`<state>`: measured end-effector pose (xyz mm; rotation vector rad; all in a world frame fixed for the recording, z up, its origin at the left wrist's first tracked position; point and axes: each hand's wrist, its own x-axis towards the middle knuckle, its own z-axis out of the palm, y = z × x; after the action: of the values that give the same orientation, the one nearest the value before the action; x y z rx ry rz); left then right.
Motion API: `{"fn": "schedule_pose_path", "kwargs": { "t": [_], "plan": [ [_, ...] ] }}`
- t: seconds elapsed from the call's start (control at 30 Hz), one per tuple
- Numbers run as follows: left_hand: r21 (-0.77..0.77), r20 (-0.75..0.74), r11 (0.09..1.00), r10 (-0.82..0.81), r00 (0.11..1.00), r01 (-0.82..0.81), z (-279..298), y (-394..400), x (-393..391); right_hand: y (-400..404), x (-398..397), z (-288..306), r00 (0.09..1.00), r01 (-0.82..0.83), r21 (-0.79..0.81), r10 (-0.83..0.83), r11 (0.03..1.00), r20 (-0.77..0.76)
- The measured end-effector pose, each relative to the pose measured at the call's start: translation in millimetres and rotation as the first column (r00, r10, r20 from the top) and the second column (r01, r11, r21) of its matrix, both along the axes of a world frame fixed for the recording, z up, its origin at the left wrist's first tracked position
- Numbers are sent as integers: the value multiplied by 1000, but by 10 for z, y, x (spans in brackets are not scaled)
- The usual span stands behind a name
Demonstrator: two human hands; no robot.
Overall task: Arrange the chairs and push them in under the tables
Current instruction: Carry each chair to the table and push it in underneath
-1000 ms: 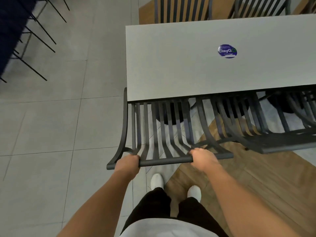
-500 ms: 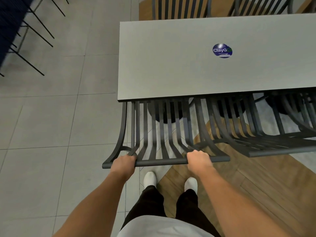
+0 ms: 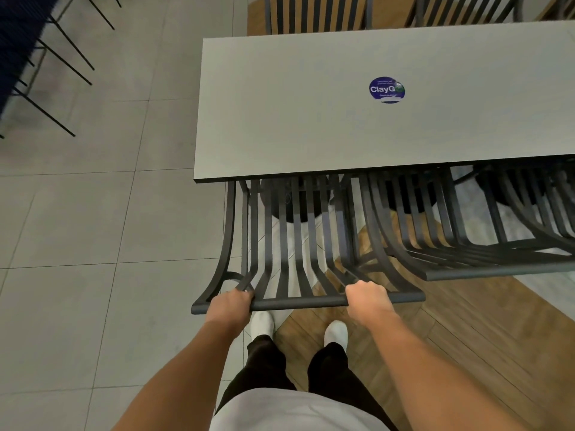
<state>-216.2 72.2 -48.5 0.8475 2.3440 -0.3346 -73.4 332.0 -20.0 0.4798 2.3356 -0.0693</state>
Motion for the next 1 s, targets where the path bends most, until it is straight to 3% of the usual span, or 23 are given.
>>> {"fn": "schedule_pose_path", "kwargs": {
  "t": [0.77,1.0],
  "plan": [
    [-49,7,999,-5,1000,5,25,439,-368,468,-313,-137,997,20,-42,-23,999,-78],
    [-23,114,998,65,991,-63,64,492,-398,450,-308,-121,992,94,-72,-100,993,-83]
  ]
}}
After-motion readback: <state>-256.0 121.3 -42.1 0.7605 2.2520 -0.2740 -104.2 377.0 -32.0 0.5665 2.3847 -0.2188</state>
